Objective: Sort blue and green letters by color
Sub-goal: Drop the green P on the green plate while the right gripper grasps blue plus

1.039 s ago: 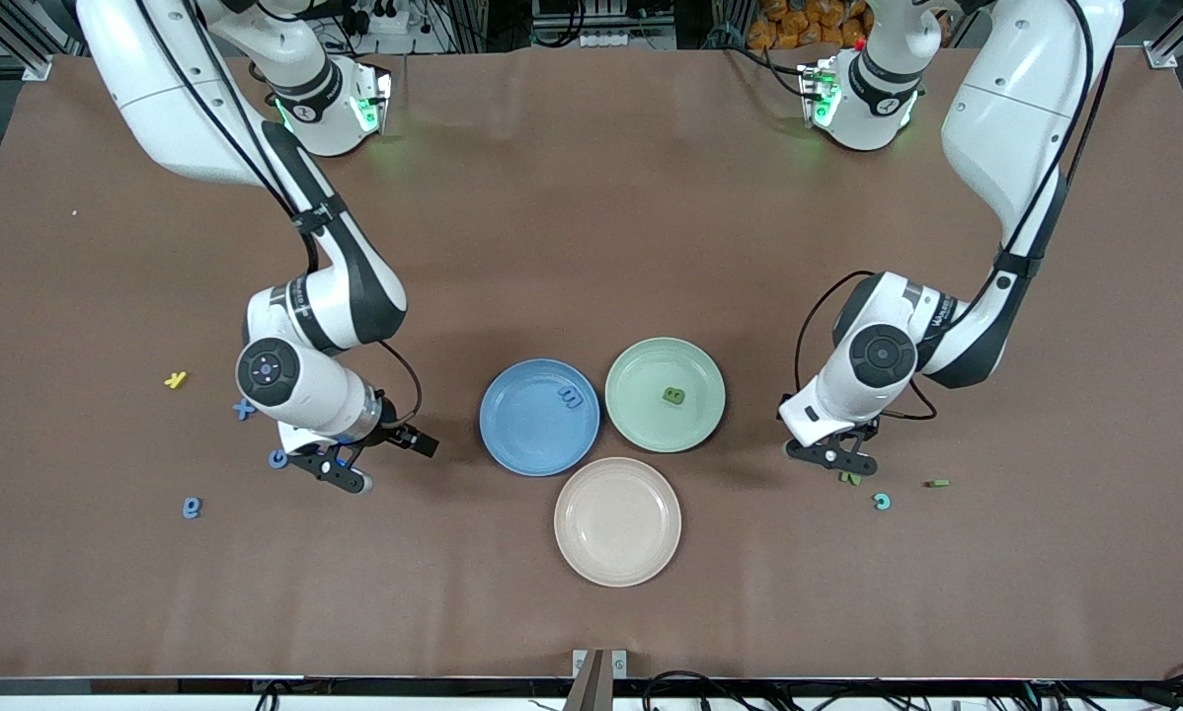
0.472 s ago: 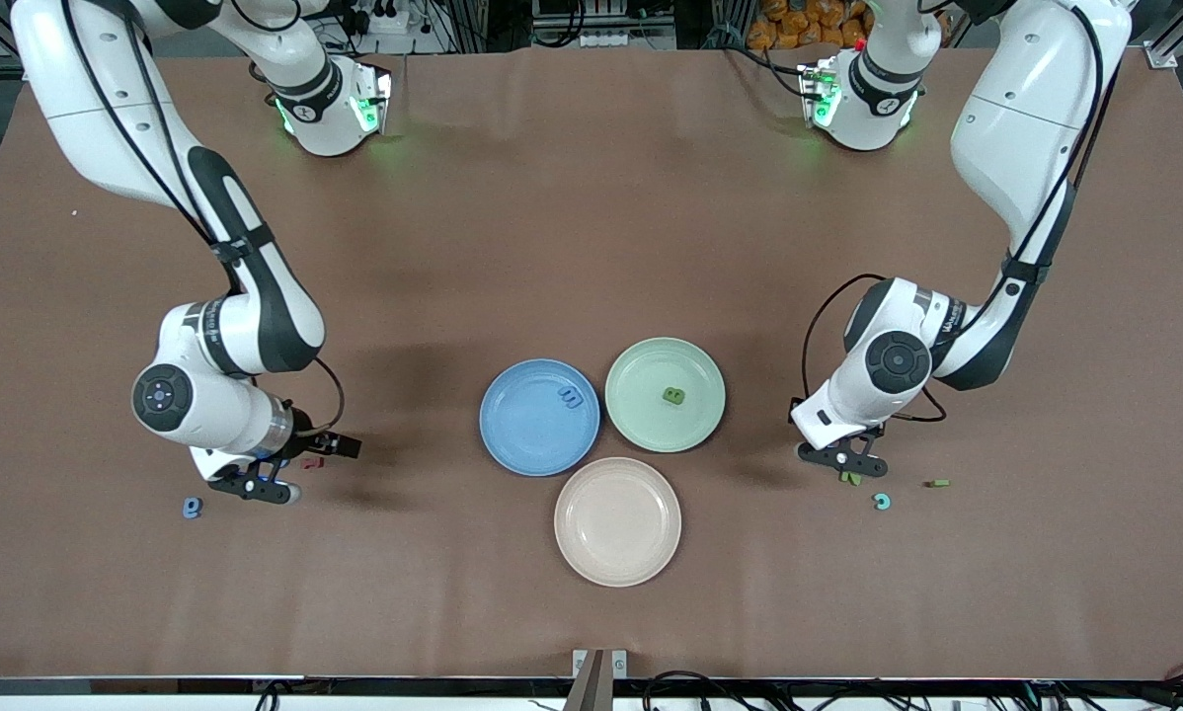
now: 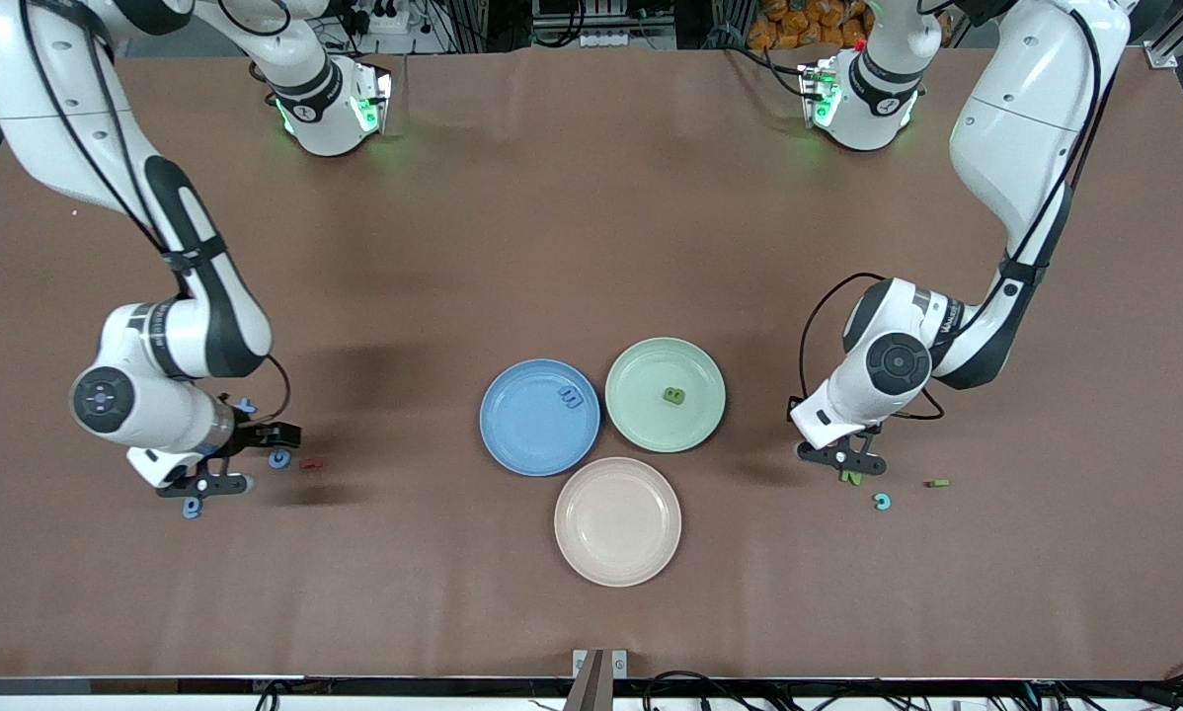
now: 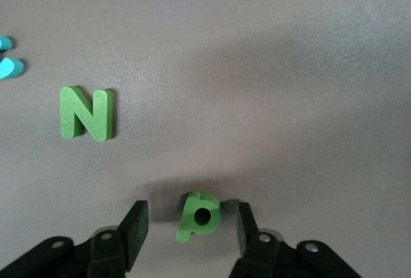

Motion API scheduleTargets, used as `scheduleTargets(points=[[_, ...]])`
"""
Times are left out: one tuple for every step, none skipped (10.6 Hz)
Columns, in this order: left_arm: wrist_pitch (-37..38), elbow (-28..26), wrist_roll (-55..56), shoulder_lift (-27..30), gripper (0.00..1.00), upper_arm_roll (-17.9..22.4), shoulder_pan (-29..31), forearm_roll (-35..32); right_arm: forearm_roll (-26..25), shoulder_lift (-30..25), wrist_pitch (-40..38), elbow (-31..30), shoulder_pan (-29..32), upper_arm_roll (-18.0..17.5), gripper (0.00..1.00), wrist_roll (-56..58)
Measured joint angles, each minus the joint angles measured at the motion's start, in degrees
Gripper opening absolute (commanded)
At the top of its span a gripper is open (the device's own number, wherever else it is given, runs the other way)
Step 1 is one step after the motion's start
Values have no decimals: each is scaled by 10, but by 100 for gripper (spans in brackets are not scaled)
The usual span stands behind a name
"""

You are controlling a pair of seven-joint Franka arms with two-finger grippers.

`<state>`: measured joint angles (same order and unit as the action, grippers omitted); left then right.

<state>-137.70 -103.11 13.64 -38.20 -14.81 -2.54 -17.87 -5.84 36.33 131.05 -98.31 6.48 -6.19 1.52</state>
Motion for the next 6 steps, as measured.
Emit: scheduleTargets(points=[[0, 0, 0, -2, 42, 0, 0, 11, -1, 0, 1, -3, 20, 0, 100, 60], [0, 0, 0, -4, 25, 0, -1, 18, -1, 0, 10, -11, 36, 0, 100, 115], [-1, 0, 0, -5, 0, -1, -1, 20, -1, -1, 28, -24, 49, 0, 100, 168], [-2, 0, 0, -5, 0, -1, -1, 22, -1, -1, 52, -43, 62, 0, 100, 215], [-2, 1, 0, -5, 0, -4, -1, 23, -1, -1, 81, -66, 73, 0, 100, 258], [-2, 2, 0, -5, 0, -4, -1, 23, -1, -3, 102, -89, 78, 0, 100, 291]])
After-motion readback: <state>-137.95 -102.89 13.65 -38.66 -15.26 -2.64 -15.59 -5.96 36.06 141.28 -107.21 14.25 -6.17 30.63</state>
